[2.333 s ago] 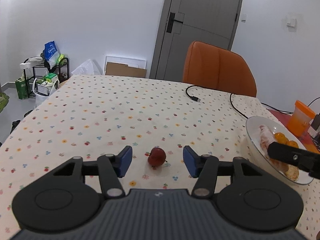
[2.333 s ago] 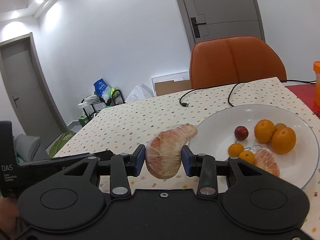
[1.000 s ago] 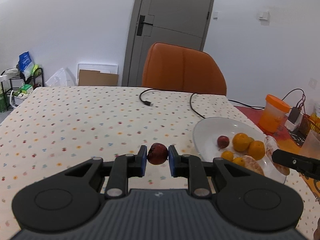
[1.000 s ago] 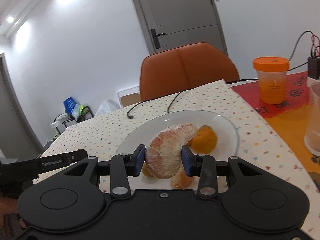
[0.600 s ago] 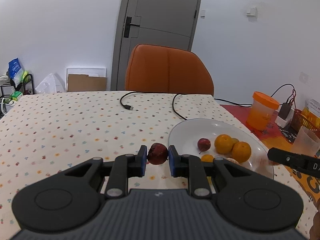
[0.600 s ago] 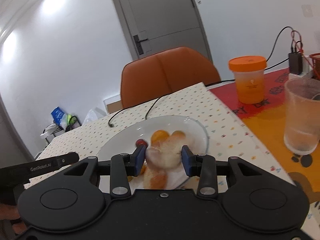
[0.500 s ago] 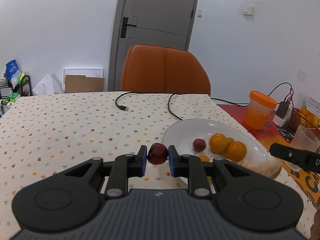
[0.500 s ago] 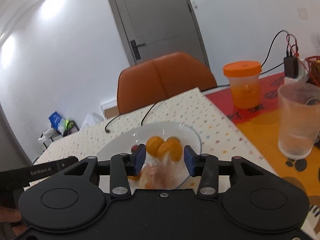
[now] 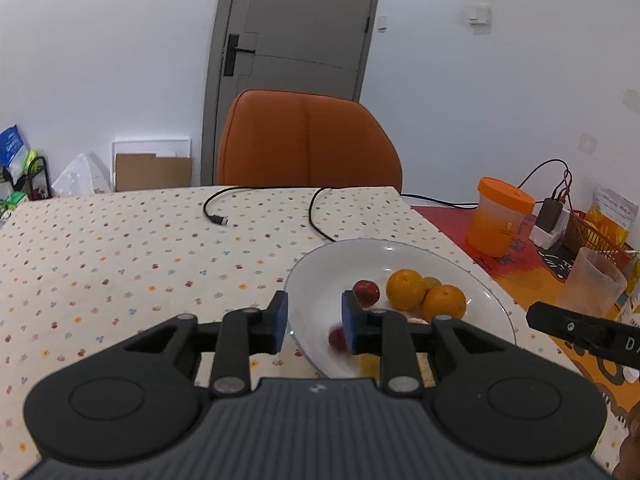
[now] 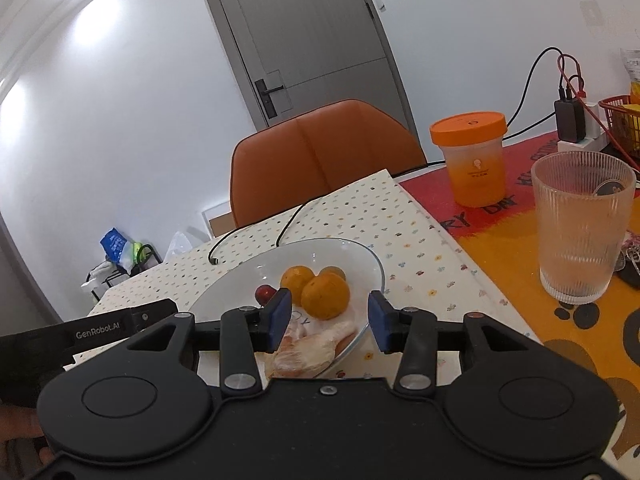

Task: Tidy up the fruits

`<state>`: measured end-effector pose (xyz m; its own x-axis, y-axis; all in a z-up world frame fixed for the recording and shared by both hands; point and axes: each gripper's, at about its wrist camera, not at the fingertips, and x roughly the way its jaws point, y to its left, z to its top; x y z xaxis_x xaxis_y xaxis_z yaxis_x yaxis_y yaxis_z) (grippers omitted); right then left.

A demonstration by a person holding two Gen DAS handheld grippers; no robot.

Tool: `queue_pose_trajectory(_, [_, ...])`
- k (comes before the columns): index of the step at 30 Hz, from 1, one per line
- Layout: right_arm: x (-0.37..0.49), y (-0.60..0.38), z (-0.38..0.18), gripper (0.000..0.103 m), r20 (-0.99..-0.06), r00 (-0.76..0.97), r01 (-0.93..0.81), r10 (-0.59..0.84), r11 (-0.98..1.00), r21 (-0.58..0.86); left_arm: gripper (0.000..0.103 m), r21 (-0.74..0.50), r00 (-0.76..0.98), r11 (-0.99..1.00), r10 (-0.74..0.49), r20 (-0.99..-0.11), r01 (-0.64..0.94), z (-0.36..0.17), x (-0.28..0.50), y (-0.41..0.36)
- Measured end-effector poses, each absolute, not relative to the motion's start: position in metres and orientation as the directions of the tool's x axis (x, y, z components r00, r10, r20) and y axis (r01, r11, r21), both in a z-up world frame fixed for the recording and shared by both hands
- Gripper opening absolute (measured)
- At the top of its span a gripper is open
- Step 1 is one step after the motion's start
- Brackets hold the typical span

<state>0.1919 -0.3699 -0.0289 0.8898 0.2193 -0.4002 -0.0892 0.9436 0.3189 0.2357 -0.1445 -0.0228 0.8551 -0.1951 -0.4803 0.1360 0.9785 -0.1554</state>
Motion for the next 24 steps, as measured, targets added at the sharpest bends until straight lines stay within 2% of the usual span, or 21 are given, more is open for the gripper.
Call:
queue_pose_trajectory(3, [0.190,-0.368,-0.029,0.043,-0.400,0.887,-0.099,0.231,0.941,0.323,0.027,-0.152,0.856,0.983,-0.168,-0.489,0.106,-0.022,0.233,-0.138])
queue_pose_trajectory(6, [0.189,-0.365,-0.028,0.044,-0.400,0.883,-0.111,0.244,0.938,0.327,0.035,-0.146,0.858,0.986,-0.146,-0.492,0.084,-0.019,0.227,-0.132])
queue_pose_trajectory(8, [0.188,-0.363,-0.027,0.047,-0.399,0.881,-0.119,0.253,0.936,0.331,0.049,-0.136,0.863,0.988,-0.127,-0.489,0.068,-0.017,0.222,-0.129])
queue_pose_trajectory(11, [0.183,-0.360,-0.025,0.051,-0.393,0.880,-0.132,0.266,0.932,0.337,0.063,-0.127,0.870,0.991,-0.096,-0.484,0.039,-0.016,0.213,-0.124])
queue_pose_trajectory(15, [0.180,-0.356,-0.027,0.052,-0.396,0.875,-0.143,0.279,0.930,0.340,0.076,-0.127,0.865,0.992,-0.080,-0.495,0.019,-0.016,0.206,-0.118])
queue_pose_trajectory(18, [0.178,-0.354,-0.029,0.059,-0.406,0.873,-0.134,0.272,0.933,0.335,0.081,-0.130,0.865,0.992,-0.074,-0.497,0.010,-0.014,0.201,-0.113])
queue_pose_trajectory(22, [0.174,-0.352,-0.026,0.076,-0.412,0.875,-0.116,0.254,0.936,0.332,0.090,-0.144,0.869,0.990,-0.081,-0.489,0.011,-0.011,0.193,-0.106])
queue_pose_trajectory(24, [0.171,-0.350,-0.023,0.080,-0.410,0.877,-0.111,0.250,0.937,0.332,0.092,-0.159,0.870,0.987,-0.090,-0.486,0.013,-0.009,0.187,-0.101])
